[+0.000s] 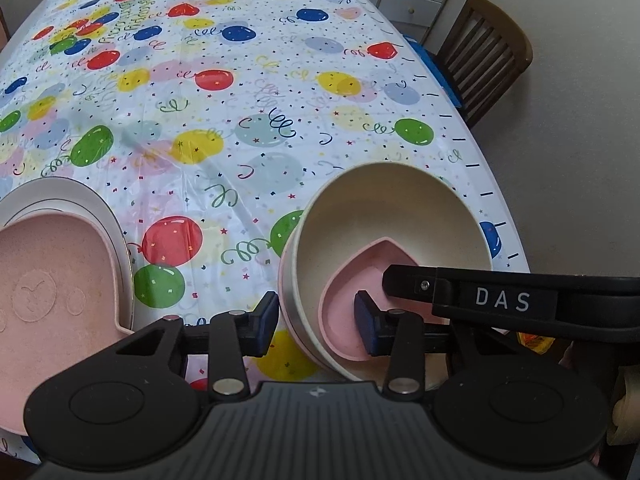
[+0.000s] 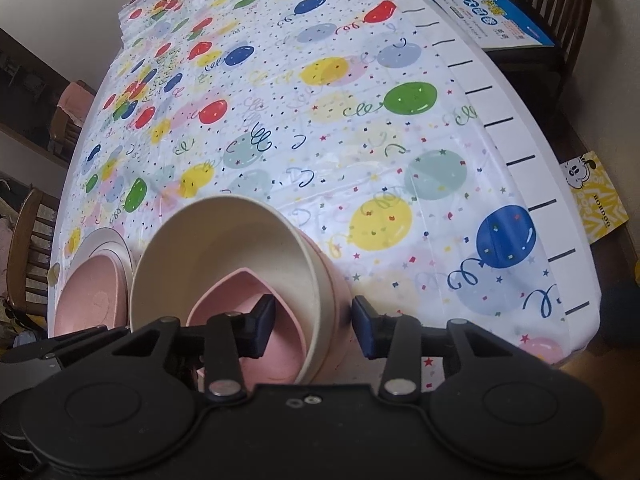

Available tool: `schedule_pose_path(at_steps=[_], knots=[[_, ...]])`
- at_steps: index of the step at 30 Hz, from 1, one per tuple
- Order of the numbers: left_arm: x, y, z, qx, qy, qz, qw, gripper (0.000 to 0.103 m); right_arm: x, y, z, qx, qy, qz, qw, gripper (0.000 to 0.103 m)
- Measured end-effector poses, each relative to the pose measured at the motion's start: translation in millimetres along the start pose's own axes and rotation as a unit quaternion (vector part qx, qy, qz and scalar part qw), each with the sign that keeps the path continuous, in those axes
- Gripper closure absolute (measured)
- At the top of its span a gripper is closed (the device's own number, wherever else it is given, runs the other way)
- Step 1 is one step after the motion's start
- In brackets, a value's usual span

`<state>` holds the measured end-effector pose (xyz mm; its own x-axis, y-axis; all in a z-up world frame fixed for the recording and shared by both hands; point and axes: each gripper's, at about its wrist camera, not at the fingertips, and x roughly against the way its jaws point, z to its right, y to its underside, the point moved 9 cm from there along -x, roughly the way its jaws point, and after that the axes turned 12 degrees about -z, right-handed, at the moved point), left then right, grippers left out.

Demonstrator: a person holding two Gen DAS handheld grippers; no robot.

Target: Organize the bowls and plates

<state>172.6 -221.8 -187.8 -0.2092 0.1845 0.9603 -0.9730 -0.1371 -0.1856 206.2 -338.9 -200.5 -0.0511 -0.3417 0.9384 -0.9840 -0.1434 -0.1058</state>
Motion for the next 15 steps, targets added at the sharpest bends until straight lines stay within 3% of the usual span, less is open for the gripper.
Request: schedule_pose_path(at_steps=[15], knots=[[59.7, -2.3, -10.1, 0.006, 0.005, 0.024, 0.9997, 0.063, 44.9, -1.3, -32.0, 0.018, 0.016, 0.027, 0.999, 0.063]])
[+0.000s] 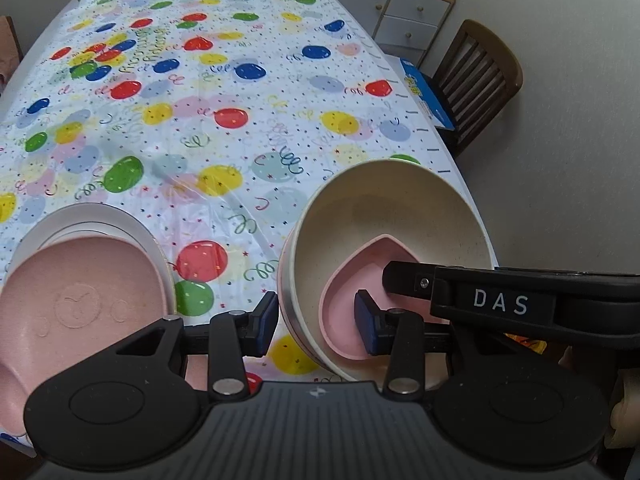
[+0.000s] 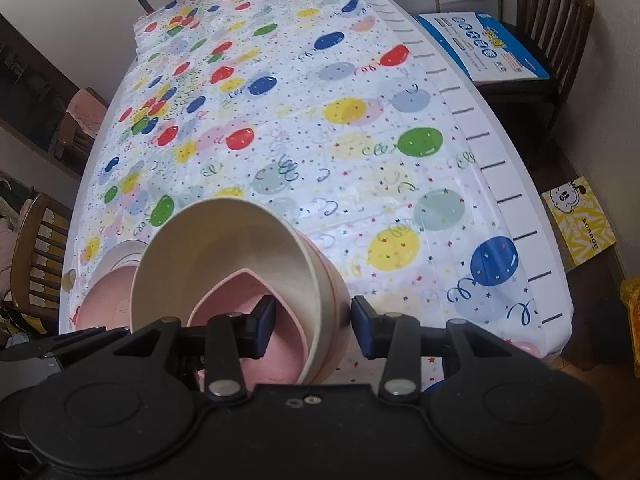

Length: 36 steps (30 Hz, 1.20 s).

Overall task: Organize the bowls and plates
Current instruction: 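Lift the bowl stack and carry it over the pink bear-shaped plate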

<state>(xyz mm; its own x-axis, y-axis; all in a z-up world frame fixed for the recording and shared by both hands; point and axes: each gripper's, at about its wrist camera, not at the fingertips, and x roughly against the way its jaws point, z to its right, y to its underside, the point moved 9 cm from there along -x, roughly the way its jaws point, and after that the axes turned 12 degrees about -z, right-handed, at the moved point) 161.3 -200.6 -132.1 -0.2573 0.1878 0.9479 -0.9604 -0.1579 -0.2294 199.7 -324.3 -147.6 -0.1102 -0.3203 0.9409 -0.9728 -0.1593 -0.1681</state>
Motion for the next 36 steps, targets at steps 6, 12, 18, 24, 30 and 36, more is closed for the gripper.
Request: schedule_pose_path(at_steps=[6, 12, 18, 24, 30, 36], knots=[[25.3, -1.2, -21.3, 0.017, -0.003, 0.014, 0.9998, 0.063, 15.5, -4.9, -28.6, 0.024, 0.001, 0.010, 1.000, 0.063], [43.9, 0.9, -52.0, 0.037, -0.009, 0.024, 0.9990, 0.063, 19.3, -9.9, -63.0, 0.049, 0.000, 0.018, 0.999, 0.063], [58.0, 5.6, -88.7, 0.060, -0.016, 0.032, 0.9975, 0.063, 13.8, -12.0, -101.1, 0.075, -0.005, 0.017, 0.997, 0.063], [65.3, 12.9, -127.3, 0.086, -0.025, 0.036, 0.9954, 0.063, 1.5, -11.9, -141.3, 0.099, -0.013, 0.012, 0.995, 0.063], [65.1, 20.1, -163.4, 0.109, -0.030, 0.033, 0.9931, 0.063, -18.0, -9.2, -177.0, 0.116, -0.019, -0.001, 0.993, 0.063], [55.0, 26.6, -187.6, 0.122, -0.028, 0.021, 0.9919, 0.063, -40.7, -5.3, -201.6, 0.124, -0.020, -0.017, 0.992, 0.063]])
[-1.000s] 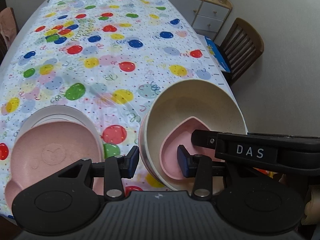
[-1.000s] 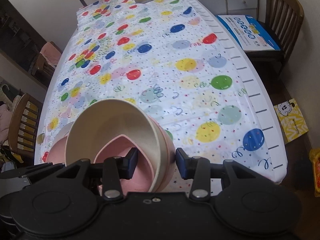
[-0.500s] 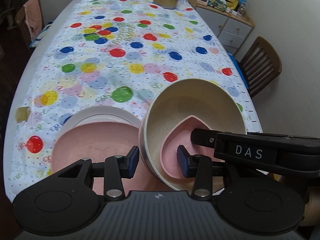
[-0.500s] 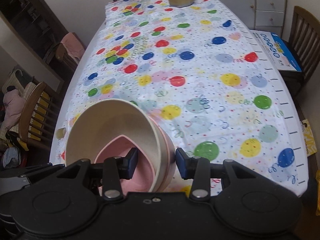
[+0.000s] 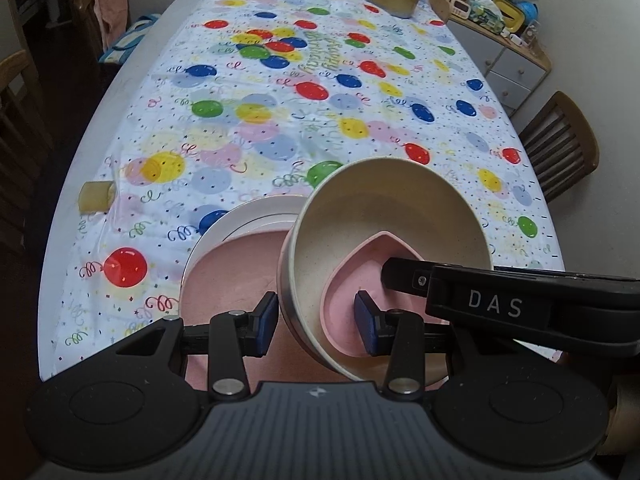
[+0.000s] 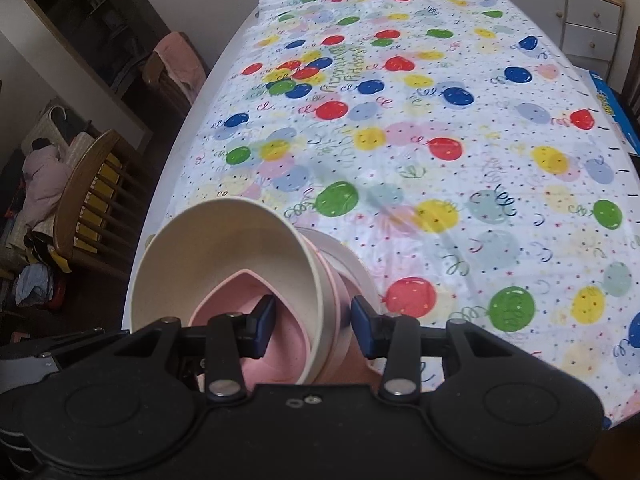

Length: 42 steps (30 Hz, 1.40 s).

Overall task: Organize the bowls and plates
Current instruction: 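Lift the bowl stack and carry it over the pink bear-shaped plate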

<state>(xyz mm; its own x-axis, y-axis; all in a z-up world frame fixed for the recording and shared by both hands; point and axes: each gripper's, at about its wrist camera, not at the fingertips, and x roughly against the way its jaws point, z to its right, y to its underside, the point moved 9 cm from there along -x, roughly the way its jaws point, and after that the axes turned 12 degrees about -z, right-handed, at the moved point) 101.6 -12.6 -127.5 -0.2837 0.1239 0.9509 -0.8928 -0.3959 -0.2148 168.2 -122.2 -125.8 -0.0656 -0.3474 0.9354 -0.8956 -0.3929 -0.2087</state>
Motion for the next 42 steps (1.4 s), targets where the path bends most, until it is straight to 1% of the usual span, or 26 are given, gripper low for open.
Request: schedule_pose_path(at_steps=[11, 27, 35, 42], knots=[[-26.7, 1.6, -17.9, 0.006, 0.008, -0.026, 0.9996, 0.063, -36.7, 3.2, -8.5, -0.001, 0.016, -0.032, 0.999, 0.063], [-47.8, -1.4, -26.6, 0.003, 0.018, -0.048, 0.9987, 0.063, -58.5, -0.3, -6.0, -0.010, 0.036, -0.053, 0.998, 0.063], [-50.1, -2.1, -30.1, 0.000, 0.019, -0.048, 0.9987, 0.063, -65.4, 0.4, -7.0, -0.014, 0.040, -0.061, 0.997, 0.063], [-49.0, -3.6, -28.9, -0.006, 0.023, -0.045, 0.9987, 0.063, -67.8, 0.2, -5.9, -0.024, 0.039, -0.058, 0.997, 0.063]])
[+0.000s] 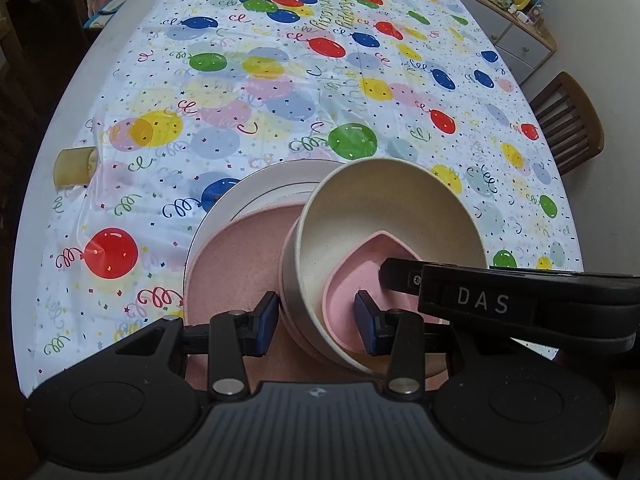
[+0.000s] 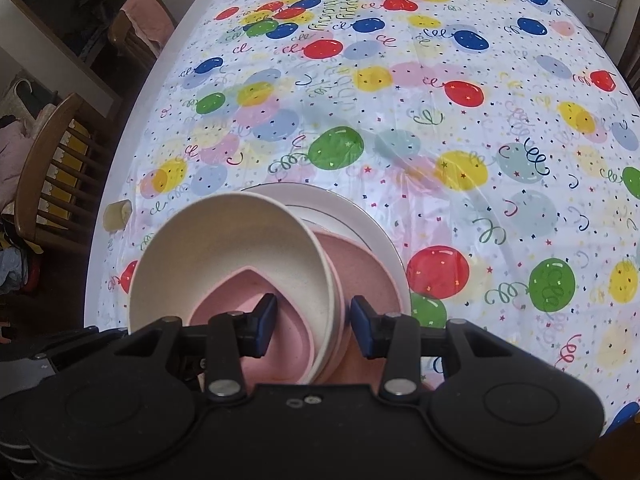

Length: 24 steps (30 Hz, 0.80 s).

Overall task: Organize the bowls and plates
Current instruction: 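Lift the bowl stack and carry it over the pink bear-shaped plate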

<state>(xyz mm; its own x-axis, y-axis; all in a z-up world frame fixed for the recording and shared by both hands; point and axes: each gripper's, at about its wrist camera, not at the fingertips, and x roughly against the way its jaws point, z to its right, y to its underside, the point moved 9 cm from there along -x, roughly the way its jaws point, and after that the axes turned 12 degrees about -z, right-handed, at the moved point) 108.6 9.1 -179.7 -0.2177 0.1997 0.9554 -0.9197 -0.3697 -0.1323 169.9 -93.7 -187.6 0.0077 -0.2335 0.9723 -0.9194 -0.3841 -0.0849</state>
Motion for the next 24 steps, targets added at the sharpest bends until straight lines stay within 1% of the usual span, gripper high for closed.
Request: schedule_pose_path(at_steps=[7, 9, 10, 11, 15, 17, 19, 22, 24], knots=[[5.5, 0.8, -0.1, -0.013, 0.001, 0.008, 0.9999, 0.061, 2.9, 1.3, 0.8, -0.009, -0.002, 0.009, 1.000, 0.063], [8.3, 1.3, -0.5, -0.016, 0.001, 0.012, 0.9998, 0.055, 5.6, 1.8, 0.5, -0.010, -0.002, 0.014, 1.000, 0.062], [10.6, 1.4, -1.0, -0.017, 0.001, 0.016, 0.9997, 0.049, 7.2, 2.1, 0.5, -0.011, -0.003, 0.016, 1.000, 0.062], [12.8, 1.7, -1.2, -0.020, 0.001, 0.020, 0.9996, 0.046, 9.2, 2.3, 0.5, -0.012, -0.003, 0.020, 1.000, 0.062], [20.5, 3.5, -2.0, -0.028, 0.001, 0.030, 0.9992, 0.043, 18.5, 3.9, -0.6, -0.013, -0.005, 0.036, 0.999, 0.060], [25.0, 5.1, -3.4, -0.028, -0.001, 0.036, 0.9990, 0.039, 23.2, 5.5, -2.2, -0.011, -0.007, 0.042, 0.999, 0.059], [29.8, 6.8, -3.6, -0.031, -0.002, 0.042, 0.9987, 0.038, 28.5, 7.5, -4.2, -0.006, -0.012, 0.049, 0.999, 0.058], [38.0, 9.8, -4.1, -0.038, -0.013, 0.053, 0.9978, 0.037, 38.2, 11.0, -7.4, 0.004, -0.014, 0.060, 0.998, 0.057], [44.1, 11.9, -4.3, -0.040, -0.017, 0.061, 0.9972, 0.036, 45.8, 13.3, -8.7, 0.011, -0.017, 0.069, 0.997, 0.054]])
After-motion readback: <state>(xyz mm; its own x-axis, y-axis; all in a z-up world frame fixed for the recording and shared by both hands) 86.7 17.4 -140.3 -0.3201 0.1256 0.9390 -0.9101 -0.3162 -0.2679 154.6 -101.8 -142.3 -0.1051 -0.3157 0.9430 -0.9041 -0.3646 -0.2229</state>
